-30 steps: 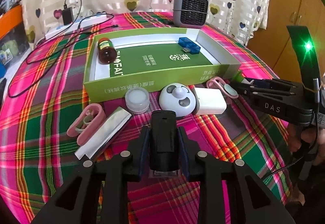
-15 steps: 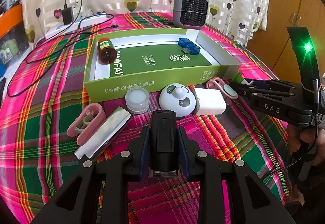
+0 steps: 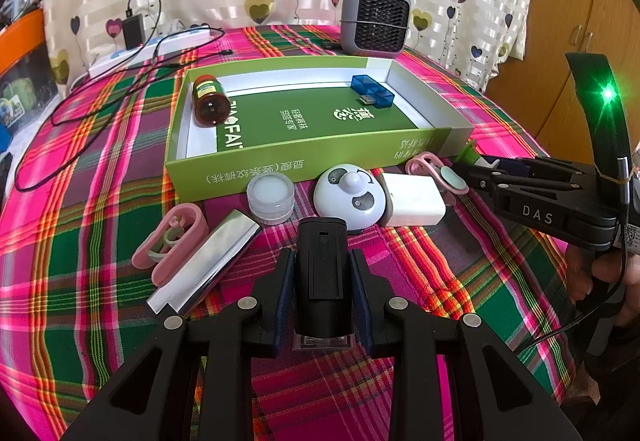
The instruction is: Organize rigid objects
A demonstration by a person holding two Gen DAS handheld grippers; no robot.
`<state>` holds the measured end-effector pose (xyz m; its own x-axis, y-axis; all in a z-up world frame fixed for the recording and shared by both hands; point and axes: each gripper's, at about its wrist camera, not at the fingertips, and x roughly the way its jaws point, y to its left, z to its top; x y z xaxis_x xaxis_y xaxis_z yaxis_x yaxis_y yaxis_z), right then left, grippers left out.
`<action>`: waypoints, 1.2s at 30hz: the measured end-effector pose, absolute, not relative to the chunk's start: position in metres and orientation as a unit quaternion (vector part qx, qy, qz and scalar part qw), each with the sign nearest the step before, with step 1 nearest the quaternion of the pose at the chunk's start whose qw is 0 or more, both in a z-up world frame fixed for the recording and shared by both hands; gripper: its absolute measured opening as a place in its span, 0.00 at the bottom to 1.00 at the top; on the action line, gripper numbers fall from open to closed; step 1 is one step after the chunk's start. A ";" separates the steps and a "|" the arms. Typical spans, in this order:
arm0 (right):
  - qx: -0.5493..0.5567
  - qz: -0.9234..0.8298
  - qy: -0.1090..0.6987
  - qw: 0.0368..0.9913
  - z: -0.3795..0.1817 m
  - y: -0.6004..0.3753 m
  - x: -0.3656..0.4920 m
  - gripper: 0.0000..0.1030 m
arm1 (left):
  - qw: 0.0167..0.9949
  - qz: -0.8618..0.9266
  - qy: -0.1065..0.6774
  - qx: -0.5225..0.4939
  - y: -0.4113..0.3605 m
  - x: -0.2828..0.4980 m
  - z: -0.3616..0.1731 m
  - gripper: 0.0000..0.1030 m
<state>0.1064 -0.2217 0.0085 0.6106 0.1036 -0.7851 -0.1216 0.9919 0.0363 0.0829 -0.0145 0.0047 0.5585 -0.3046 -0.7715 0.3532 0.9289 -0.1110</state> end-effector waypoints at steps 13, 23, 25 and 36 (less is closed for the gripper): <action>0.005 0.074 0.433 0.898 0.014 -0.222 0.102 0.34 | 0.882 -0.185 0.433 0.024 -0.013 0.082 0.006 0.25; 0.008 0.081 0.421 0.903 0.029 -0.222 0.099 0.34 | 0.887 -0.188 0.422 0.019 -0.012 0.082 0.025 0.25; 0.008 0.082 0.418 0.905 0.033 -0.223 0.099 0.34 | 0.888 -0.191 0.418 0.018 -0.012 0.084 0.030 0.25; 0.013 0.093 0.405 0.909 0.054 -0.222 0.112 0.34 | 0.890 -0.203 0.408 0.014 -0.017 0.111 0.053 0.25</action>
<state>0.1120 -0.2219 0.0542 0.6541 0.1792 -0.7349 -0.1576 0.9825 0.0993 0.1106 -0.0166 0.0526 0.5851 -0.3504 -0.7314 0.3726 0.9172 -0.1413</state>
